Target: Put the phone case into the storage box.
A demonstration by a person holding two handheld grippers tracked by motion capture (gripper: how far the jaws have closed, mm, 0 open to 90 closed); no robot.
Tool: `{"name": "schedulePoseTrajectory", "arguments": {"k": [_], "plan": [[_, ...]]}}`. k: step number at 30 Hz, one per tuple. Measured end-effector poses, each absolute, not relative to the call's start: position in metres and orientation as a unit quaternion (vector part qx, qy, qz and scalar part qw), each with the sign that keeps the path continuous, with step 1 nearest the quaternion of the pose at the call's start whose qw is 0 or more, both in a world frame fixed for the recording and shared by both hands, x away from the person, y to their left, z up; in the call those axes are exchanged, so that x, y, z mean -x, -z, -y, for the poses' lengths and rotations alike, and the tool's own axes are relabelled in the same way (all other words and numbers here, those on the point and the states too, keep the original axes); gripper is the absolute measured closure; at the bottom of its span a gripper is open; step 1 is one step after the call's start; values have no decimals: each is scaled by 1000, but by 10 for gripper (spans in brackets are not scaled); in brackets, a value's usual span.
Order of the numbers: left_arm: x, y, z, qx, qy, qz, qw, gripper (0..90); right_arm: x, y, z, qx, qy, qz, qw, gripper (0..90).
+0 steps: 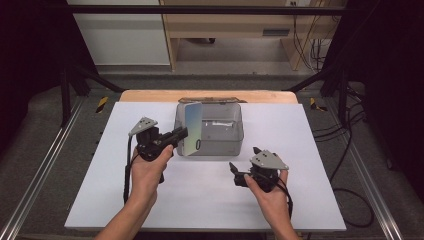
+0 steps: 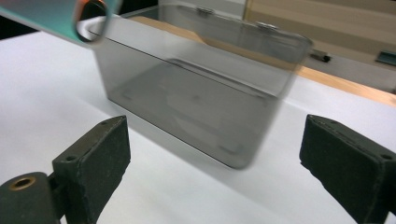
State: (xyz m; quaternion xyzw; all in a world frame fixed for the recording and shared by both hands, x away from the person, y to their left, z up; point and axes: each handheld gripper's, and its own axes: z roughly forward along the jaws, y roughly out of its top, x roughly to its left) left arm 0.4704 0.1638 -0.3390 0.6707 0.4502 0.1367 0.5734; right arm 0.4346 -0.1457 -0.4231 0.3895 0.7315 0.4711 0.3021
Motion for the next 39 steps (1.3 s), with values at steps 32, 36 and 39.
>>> {"name": "schedulePoseTrajectory", "arguments": {"k": [32,36,39], "plan": [[-536,306,-139,-695,-173,-478,508,813,-416,447,228,-451,-449,-684,358,59],[-543,310,-139,-695,-176,-489,498,813,-417,447,232,-455,-458,-679,349,73],[-547,312,-141,-692,-176,-495,495,813,-417,448,231,-449,-460,-682,348,74]]}}
